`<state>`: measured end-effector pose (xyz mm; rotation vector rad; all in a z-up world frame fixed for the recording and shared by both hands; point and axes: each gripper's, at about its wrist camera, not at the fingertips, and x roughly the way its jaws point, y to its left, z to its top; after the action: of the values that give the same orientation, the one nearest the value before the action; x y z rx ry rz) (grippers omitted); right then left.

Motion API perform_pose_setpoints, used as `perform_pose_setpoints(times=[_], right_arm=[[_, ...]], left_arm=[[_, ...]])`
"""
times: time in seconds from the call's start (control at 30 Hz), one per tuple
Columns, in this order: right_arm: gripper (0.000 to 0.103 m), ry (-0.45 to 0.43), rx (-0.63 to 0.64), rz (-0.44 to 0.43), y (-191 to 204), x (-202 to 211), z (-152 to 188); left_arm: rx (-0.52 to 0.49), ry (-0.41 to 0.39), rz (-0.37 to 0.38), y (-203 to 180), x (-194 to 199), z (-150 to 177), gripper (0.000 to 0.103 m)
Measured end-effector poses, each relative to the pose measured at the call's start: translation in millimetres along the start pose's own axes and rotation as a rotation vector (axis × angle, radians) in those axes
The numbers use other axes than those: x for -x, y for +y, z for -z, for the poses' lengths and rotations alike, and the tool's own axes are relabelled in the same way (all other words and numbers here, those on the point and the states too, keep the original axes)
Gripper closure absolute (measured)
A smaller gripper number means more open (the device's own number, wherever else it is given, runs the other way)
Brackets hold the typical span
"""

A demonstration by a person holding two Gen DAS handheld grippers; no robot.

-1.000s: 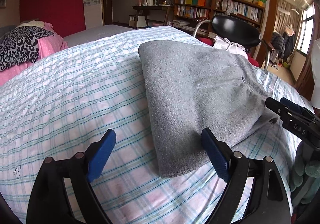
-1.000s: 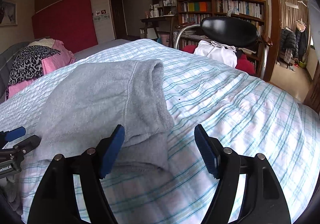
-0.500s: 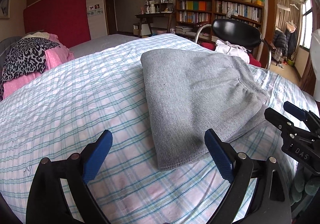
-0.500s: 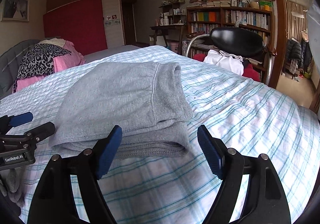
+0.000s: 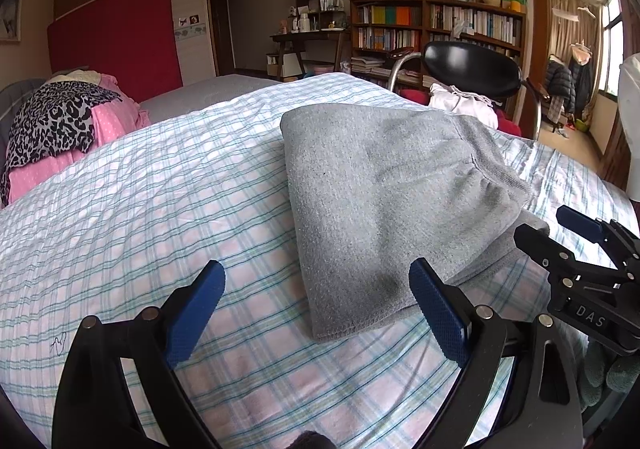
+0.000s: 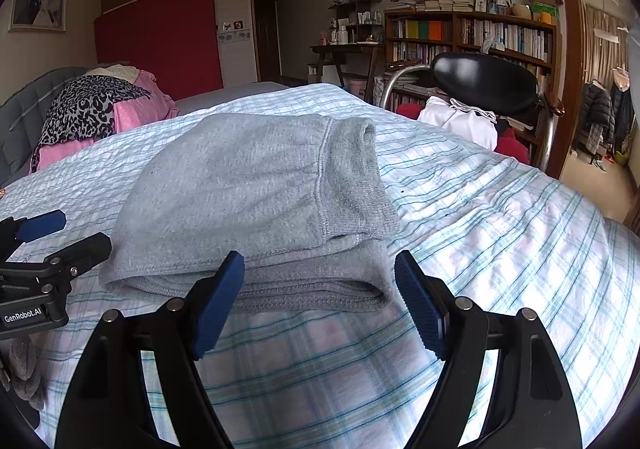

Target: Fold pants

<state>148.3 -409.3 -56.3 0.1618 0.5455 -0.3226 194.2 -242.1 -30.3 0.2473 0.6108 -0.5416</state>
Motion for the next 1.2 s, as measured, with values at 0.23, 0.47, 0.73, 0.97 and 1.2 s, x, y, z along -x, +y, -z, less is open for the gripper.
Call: perform_pose_setpoints(times=[0.23, 0.47, 0.73, 0.97, 1.2], right_arm=[[0.024, -0.009, 0.036, 0.022, 7.8, 1.1, 1.4], [0.024, -0.016, 0.085, 0.038, 17.8, 1.5, 2.3], [0.024, -0.015, 0.087, 0.038, 18.1, 1.3, 2.3], [0.024, -0.015, 0.087, 0.038, 18.0, 1.4, 2.3], [0.024, -0.015, 0.086, 0.038, 17.8, 1.4, 2.1]], left_arm=[[0.006, -0.006, -0.009, 0.0, -1.1, 0.5, 0.011], [0.003, -0.004, -0.024, -1.0, -2.7, 0.6, 0.005], [-0.006, -0.003, -0.026, -2.5, -5.0, 1.3, 0.005], [-0.012, -0.008, -0.022, -2.9, -6.1, 1.5, 0.005], [-0.022, -0.018, -0.023, -4.5, -5.5, 2.7, 0.005]])
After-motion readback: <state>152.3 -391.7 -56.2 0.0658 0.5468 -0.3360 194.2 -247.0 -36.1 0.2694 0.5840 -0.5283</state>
